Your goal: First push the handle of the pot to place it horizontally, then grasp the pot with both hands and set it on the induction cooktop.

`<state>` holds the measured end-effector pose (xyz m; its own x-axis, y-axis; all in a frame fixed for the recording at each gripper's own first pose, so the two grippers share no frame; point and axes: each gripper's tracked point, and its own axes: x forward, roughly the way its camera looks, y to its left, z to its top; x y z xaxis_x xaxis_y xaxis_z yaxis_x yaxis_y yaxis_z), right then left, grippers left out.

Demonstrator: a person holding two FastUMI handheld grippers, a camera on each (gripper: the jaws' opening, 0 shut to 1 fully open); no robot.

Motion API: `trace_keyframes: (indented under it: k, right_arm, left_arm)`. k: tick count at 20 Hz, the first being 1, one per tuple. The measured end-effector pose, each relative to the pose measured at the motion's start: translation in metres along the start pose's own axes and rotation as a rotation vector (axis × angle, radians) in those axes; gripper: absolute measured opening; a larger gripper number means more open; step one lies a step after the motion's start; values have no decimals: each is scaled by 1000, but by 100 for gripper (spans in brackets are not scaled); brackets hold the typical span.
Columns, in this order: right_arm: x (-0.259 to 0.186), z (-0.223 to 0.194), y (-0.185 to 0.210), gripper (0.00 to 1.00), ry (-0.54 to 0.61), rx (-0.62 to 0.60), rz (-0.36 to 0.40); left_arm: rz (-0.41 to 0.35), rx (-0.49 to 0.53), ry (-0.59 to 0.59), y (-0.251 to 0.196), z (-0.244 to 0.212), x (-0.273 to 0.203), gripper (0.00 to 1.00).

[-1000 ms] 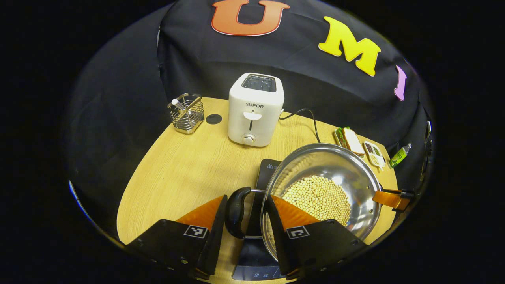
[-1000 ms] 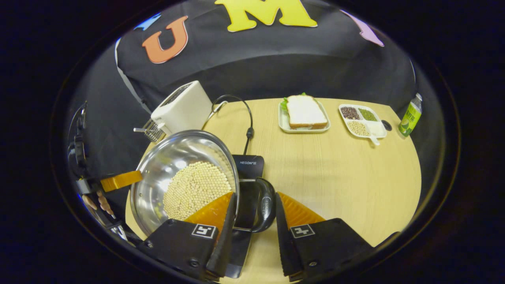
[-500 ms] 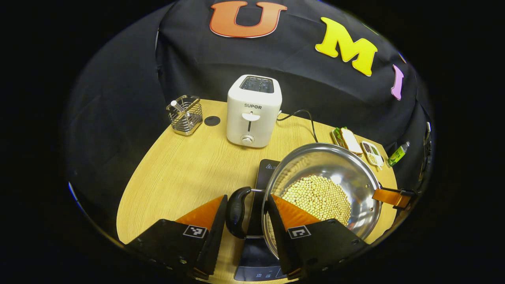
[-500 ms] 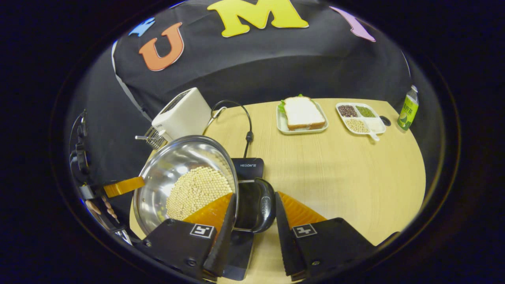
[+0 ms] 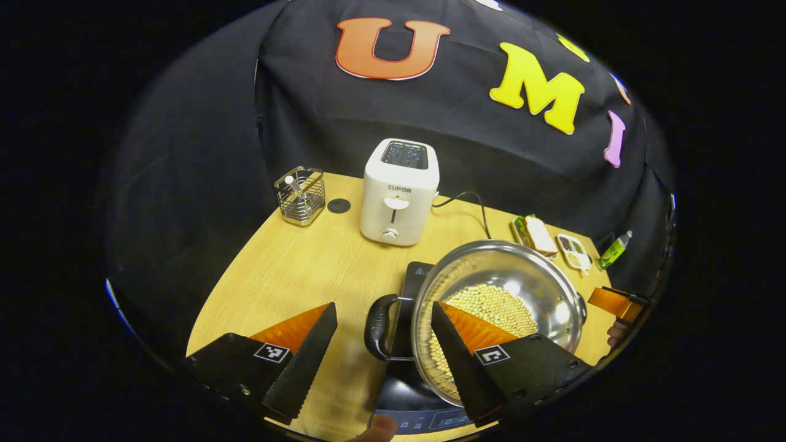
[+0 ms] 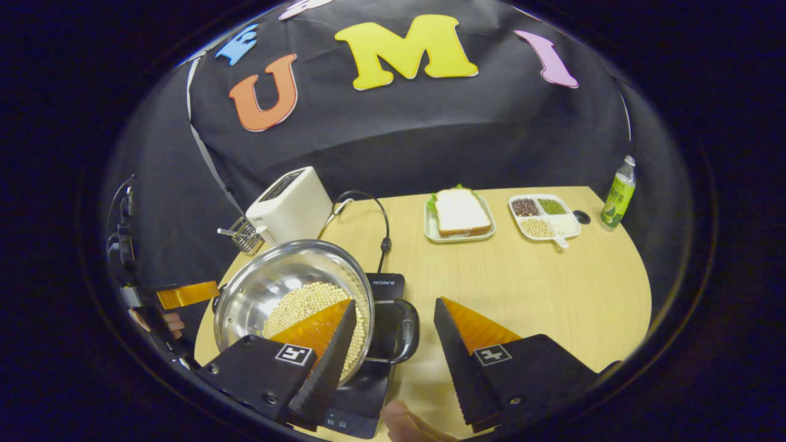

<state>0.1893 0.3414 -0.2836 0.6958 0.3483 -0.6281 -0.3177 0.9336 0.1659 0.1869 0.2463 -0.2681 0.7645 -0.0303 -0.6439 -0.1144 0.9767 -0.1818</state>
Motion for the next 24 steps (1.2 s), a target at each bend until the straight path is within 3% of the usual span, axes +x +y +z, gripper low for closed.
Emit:
trace_keyframes:
  k: [8, 13, 19, 21, 24]
  right_arm:
    - [-95, 29, -17, 81, -208, -60, -79]
    - [-171, 44, -31, 83, -353, -72, -110]
    - [-258, 58, -55, 90, -496, -61, -140]
    - [-282, 58, -64, 97, -533, -54, -141]
    - [-317, 57, -84, 97, -596, -61, -180]
  left_arm:
    - [16, 67, -266, -25, 41, -90, 95]
    - [-58, 73, -401, -73, 49, -150, 95]
    - [-73, 105, -572, -109, 66, -208, 95]
    - [-66, 124, -619, -119, 63, -228, 95]
    - [-76, 128, -682, -139, 56, -254, 95]
